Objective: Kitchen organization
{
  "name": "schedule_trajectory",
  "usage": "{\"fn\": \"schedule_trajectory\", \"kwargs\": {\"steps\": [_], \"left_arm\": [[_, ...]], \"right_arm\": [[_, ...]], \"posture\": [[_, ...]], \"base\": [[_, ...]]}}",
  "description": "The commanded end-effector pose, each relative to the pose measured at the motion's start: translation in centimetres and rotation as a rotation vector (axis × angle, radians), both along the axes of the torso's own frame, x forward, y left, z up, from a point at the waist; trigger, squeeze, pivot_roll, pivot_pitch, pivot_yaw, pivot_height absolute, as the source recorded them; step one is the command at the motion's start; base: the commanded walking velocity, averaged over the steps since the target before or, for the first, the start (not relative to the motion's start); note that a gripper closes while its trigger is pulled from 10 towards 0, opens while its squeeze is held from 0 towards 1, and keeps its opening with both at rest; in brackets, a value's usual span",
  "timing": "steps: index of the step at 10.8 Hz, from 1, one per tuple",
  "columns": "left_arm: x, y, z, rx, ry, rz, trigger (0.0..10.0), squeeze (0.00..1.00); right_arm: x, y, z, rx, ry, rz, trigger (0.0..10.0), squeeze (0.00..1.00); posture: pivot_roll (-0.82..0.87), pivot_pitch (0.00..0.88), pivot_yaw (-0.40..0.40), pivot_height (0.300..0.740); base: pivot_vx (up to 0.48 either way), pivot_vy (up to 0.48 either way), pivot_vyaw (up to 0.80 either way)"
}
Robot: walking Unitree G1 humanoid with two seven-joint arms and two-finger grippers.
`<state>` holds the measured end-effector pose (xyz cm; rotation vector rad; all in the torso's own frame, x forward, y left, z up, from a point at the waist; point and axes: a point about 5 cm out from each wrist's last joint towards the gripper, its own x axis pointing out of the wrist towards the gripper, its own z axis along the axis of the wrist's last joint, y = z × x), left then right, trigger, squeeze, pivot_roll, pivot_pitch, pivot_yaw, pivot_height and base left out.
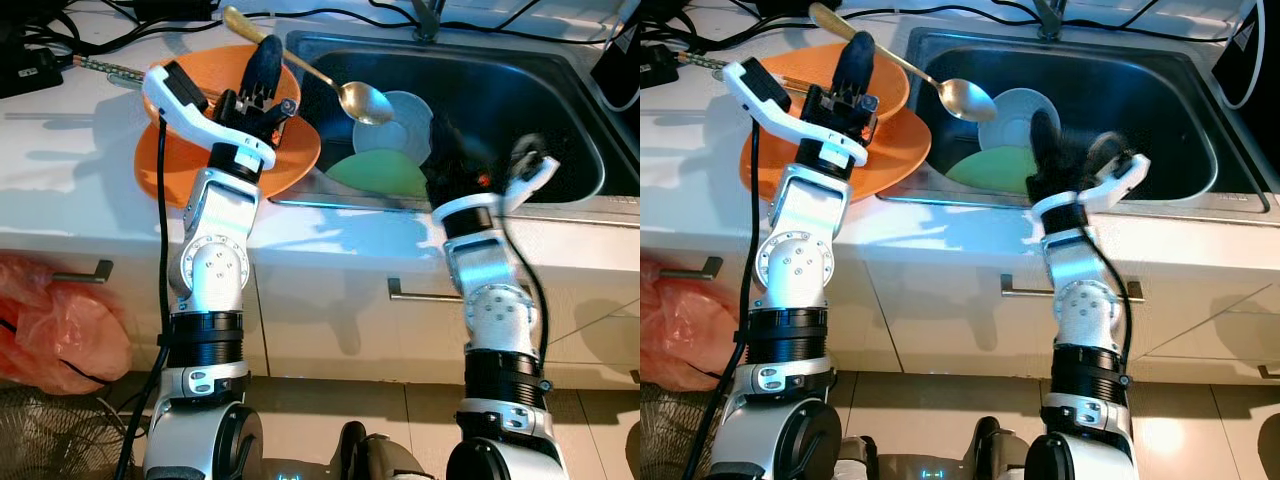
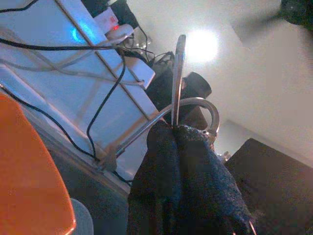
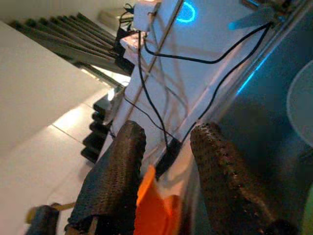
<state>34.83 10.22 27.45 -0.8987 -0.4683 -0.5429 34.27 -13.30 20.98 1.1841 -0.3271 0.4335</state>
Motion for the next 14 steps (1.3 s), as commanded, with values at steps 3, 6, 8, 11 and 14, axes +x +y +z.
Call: {"fn": "schedule_trajectory", "kwargs": {"steps": [3,6,8,11,14], "left_arm": [[0.1,-1.7,-1.9,-0.044,0.049,-0.068,10.0,0.0],[0.1,-2.1,-2.6,-0.04,0.065,-0.089,10.0,0.0],[0.2,-2.2,-2.3,-0.077,0.06,-0.104,10.0,0.0],[-0.1,-3.1,-1.7,-0.111,0.042,-0.148,10.0,0.0],[-0.3,-3.9,-1.2,-0.122,0.026,-0.19,10.0,0.0]], "right_arm": [[-0.4,0.1,0.2,0.043,-0.023,0.026,10.0,0.0],[-0.6,0.2,0.2,0.052,-0.03,0.044,10.0,0.0],[-0.8,0.4,0.2,0.06,-0.039,0.067,10.0,0.0],[-0.8,0.6,0.2,0.058,-0.041,0.08,10.0,0.0],[-0.9,0.8,0.2,0.055,-0.04,0.09,10.0,0.0]], "posture": [[0.1,0.153,-0.057,0.74],[0.09,0.163,-0.049,0.74],[0.1,0.168,-0.051,0.74],[0.1,0.173,-0.051,0.74],[0.1,0.175,-0.052,0.74]], "base": [[0.0,0.0,0.0],[0.0,0.0,0.0],[0.0,0.0,0.0],[0.0,0.0,0.0],[0.0,0.0,0.0]]}}
